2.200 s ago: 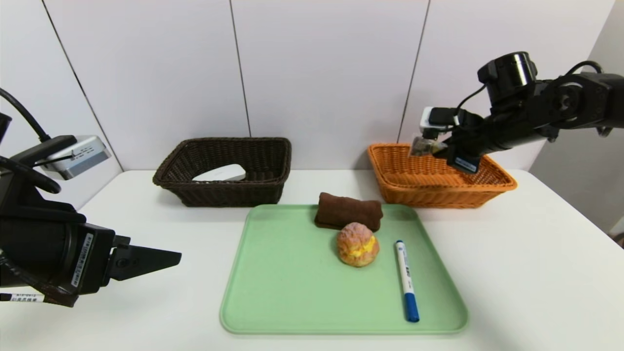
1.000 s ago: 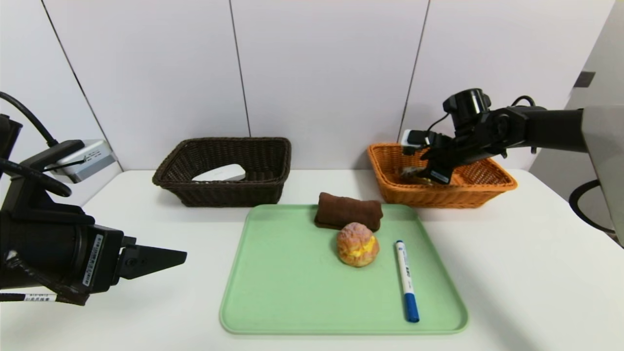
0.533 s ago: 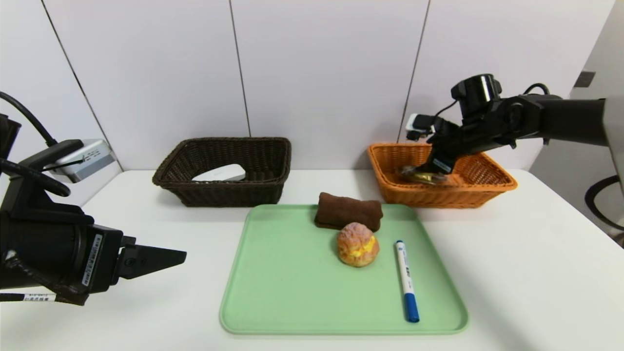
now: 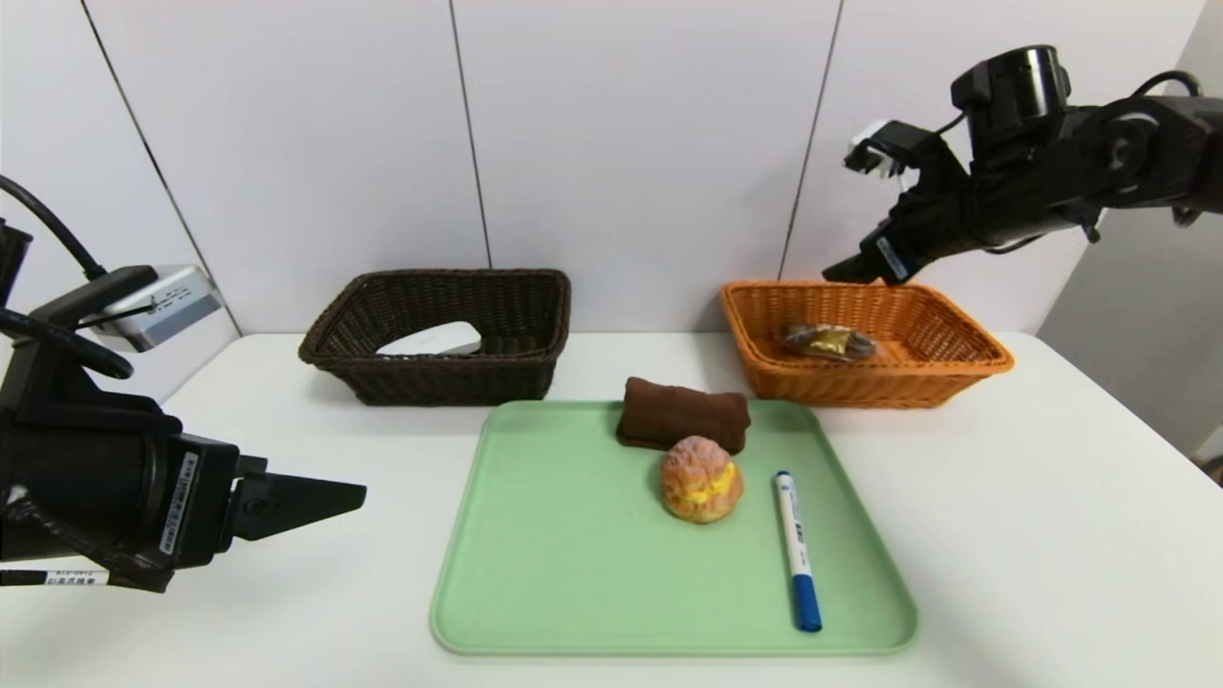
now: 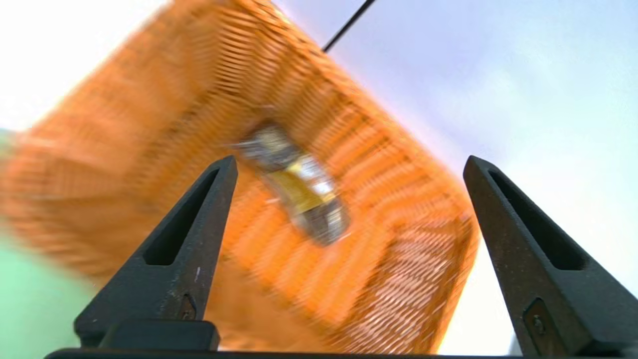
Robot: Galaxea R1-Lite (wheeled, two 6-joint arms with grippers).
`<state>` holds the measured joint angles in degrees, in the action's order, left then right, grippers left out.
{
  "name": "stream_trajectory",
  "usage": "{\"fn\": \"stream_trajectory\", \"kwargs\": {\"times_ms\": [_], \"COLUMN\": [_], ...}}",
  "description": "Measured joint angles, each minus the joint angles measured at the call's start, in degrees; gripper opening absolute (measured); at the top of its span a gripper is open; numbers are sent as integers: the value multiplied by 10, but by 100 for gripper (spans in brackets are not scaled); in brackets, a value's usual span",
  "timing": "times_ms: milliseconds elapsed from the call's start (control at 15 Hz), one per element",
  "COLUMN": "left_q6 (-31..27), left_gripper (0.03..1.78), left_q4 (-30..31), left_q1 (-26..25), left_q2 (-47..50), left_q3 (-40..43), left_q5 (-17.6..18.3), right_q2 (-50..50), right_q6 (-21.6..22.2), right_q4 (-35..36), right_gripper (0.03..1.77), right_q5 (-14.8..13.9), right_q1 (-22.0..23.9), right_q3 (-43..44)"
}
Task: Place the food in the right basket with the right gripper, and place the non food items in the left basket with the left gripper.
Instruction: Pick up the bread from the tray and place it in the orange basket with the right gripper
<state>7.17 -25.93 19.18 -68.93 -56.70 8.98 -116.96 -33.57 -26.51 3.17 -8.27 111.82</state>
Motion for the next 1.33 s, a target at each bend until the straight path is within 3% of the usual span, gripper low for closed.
{"fn": "stream_trajectory", "kwargs": {"times_ms": [400,800,1000,1333], "left_q6": [2,2,2,2], "left_gripper": [169,169,169,169], "left_q4": [29,42,46,45], "left_q1": [0,2,2,2], "left_q2": [1,-18,-24,-26], "left_q3": [0,-2,-1,0], "left_q5": [2,3,4,3], "right_q2": [83,158,199,240], "right_q6": [218,377,394,408], "right_q4": [-106,-151,-150,-125], "right_gripper": [165,168,169,169], "right_q5": [1,-5,-5,-13], "right_q1": [-34,-59,-99,-241], "right_q3": [-10,-93,-158,-262]}}
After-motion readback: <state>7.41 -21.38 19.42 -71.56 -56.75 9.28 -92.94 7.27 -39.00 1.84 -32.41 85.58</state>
